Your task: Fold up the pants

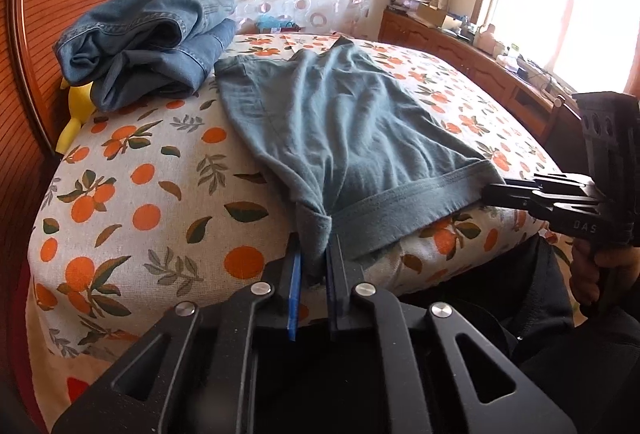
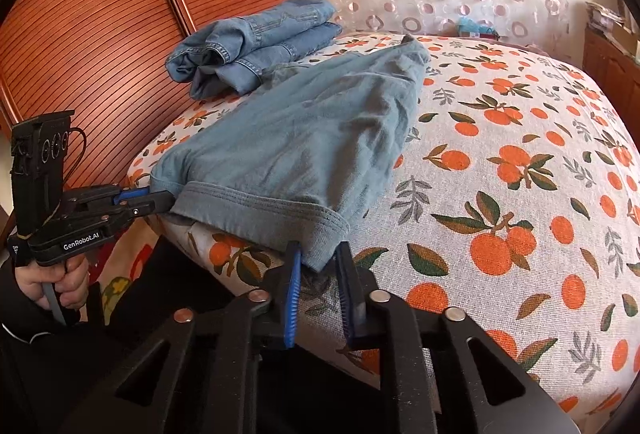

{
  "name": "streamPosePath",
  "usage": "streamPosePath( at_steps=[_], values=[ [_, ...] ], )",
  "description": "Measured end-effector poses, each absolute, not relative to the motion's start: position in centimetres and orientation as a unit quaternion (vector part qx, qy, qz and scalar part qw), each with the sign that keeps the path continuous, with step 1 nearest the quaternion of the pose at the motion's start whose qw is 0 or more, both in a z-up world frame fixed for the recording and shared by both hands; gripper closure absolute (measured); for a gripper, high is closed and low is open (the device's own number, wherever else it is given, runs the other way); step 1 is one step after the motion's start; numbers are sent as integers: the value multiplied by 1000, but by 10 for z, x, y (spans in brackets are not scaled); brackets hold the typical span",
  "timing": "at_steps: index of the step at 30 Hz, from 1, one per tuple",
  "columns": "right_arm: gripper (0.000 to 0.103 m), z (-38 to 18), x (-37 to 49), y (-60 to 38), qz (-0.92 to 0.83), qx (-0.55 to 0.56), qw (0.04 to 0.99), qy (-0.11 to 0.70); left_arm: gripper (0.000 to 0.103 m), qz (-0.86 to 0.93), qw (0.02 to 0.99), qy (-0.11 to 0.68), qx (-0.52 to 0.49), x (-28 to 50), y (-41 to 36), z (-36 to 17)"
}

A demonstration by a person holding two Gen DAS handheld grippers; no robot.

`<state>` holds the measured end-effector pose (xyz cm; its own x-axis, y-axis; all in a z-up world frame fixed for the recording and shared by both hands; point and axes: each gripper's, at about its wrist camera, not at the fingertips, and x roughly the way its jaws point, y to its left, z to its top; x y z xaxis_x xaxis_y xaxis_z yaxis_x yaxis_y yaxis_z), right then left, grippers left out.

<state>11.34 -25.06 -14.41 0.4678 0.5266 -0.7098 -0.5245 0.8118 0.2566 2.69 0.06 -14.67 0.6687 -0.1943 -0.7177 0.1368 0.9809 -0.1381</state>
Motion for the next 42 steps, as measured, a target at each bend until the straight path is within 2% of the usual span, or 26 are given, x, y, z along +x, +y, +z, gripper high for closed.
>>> streamPosePath(
  at_steps=[10, 16, 23, 32, 39, 42],
  values=[
    [94, -134, 110, -255, 315, 11, 859, 404, 94, -117, 908, 397, -56, 19, 3, -133],
    [95, -108, 133, -254, 320, 12, 872, 371, 94, -115, 913, 381, -86, 51, 13, -122],
    [95, -86, 180, -246, 313, -3, 886, 341, 94, -105, 925, 358, -75, 98, 21, -104],
    [95, -100, 254, -218, 305, -17, 885, 352, 94, -86, 925, 367, -47, 167, 30, -103],
    [95, -119, 293, -203, 278, -20, 886, 370, 91, -62, 925, 371, -47, 182, 36, -111],
    [95, -120, 294, -203, 273, -17, 889, 368, 83, -63, 921, 379, -61, 179, 41, -112]
  ],
)
